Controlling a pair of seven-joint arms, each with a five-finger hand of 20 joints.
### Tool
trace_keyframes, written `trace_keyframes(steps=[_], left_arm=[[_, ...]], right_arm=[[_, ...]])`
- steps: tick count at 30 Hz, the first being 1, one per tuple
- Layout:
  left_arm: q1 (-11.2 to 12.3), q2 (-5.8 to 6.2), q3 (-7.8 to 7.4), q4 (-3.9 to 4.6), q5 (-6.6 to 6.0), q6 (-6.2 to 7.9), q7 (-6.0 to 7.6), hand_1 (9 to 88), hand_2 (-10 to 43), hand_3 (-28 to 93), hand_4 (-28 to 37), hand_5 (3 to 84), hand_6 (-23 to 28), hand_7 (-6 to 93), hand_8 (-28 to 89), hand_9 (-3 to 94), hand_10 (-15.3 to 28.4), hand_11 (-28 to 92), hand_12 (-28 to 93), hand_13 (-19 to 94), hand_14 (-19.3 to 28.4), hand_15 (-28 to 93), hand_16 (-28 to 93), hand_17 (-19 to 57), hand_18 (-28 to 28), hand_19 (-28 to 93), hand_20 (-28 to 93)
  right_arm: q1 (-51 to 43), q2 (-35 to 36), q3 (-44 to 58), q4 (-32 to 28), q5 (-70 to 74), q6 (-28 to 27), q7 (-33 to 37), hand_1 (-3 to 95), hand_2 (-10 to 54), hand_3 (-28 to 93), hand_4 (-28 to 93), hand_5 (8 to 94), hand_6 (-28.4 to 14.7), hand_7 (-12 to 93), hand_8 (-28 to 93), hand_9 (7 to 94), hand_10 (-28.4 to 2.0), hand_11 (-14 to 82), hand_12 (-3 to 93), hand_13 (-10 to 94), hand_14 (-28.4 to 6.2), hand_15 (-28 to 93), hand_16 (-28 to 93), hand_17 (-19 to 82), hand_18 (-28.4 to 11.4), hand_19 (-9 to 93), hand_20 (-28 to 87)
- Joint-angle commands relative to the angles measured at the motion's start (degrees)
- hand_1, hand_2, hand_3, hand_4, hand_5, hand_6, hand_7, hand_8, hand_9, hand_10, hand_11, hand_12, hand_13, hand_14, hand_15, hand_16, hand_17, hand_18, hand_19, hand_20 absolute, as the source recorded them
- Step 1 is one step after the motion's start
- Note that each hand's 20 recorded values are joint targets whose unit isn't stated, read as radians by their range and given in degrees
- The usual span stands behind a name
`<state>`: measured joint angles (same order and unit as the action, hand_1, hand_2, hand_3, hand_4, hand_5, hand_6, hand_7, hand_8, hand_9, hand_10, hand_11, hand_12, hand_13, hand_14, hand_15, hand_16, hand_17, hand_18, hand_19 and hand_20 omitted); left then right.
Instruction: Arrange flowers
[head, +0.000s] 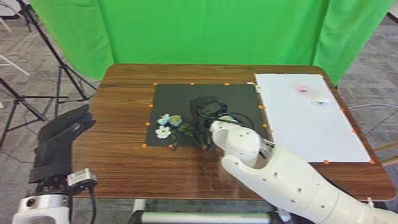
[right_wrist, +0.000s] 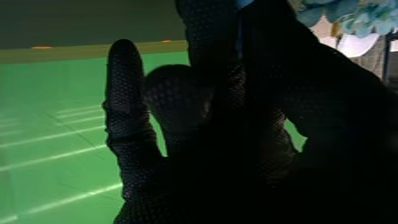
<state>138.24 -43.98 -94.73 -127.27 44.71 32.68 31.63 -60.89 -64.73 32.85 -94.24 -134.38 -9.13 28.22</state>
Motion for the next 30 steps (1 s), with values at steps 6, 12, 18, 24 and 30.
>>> trace_keyframes(steps=[6,12,18,24,30], left_arm=[[0.8,-1.04,-0.47,-0.28,0.81,-0.39,-0.92,27.4,3.5,81,-17.4,40.4,10.7,20.5,-12,31.5,19.0,42,10,19,23.9,66,-17,-12.9,18.6,51,13],[0.5,-1.89,-0.65,-0.25,1.65,-1.10,-1.74,27.6,3.7,82,-17.3,40.5,10.8,20.5,-12,31.6,19.0,42,10,19,23.9,66,-17,-12.9,18.6,51,13],[0.7,-2.25,-0.96,-0.38,2.07,-1.27,-1.99,27.6,3.7,82,-17.2,40.5,10.8,20.4,-12,31.6,19.0,42,10,19,23.9,66,-17,-13.0,18.6,51,13],[0.7,-0.88,-0.36,-0.30,0.74,-0.30,-1.01,27.7,3.7,82,-17.2,40.5,10.9,20.4,-12,31.6,19.1,42,10,19,23.9,66,-17,-13.0,18.5,51,13],[0.7,-0.73,-0.26,-0.29,0.71,-0.14,-0.83,27.6,3.7,82,-17.2,40.6,10.9,20.3,-12,31.6,19.0,42,10,19,23.9,66,-17,-13.0,18.5,52,13]], right_arm=[[0.2,-0.7,1.6,-0.9,-0.4,-1.2,0.4,42.7,-9.5,80,-28,74.9,-3.2,25,1,80.0,-10.6,31.8,30.2,72,-9.5,78,21,20,-22.6,82,10],[0.3,-0.7,1.7,-1.1,-0.3,-2.0,0.9,39.8,-9.0,81,-28,74.6,-3.4,24,0,78.6,-12.5,35.9,25.9,71,-10.2,78,21,19,-23.4,82,12],[-1.2,-1.3,3.2,-1.6,-1.3,-4.2,0.4,38.9,-8.8,82,-27,74.5,-3.6,23,0,77.7,-13.1,37.1,24.5,71,-10.5,78,20,19,-23.9,81,12],[-1.0,-1.6,3.3,-1.8,-0.1,-4.3,0.9,35.4,-6.6,83,-26,74.1,-3.8,22,-5,76.7,-14.2,38.1,22.1,70,-11.3,79,20,18,-24.6,80,14],[-0.4,-1.7,2.3,-1.8,0.3,-2.1,0.7,30.3,-2.2,83,-24,74.3,-4.2,21,-13,76.7,-15.1,38.0,21.6,70,-11.9,79,20,18,-25.2,79,15]])
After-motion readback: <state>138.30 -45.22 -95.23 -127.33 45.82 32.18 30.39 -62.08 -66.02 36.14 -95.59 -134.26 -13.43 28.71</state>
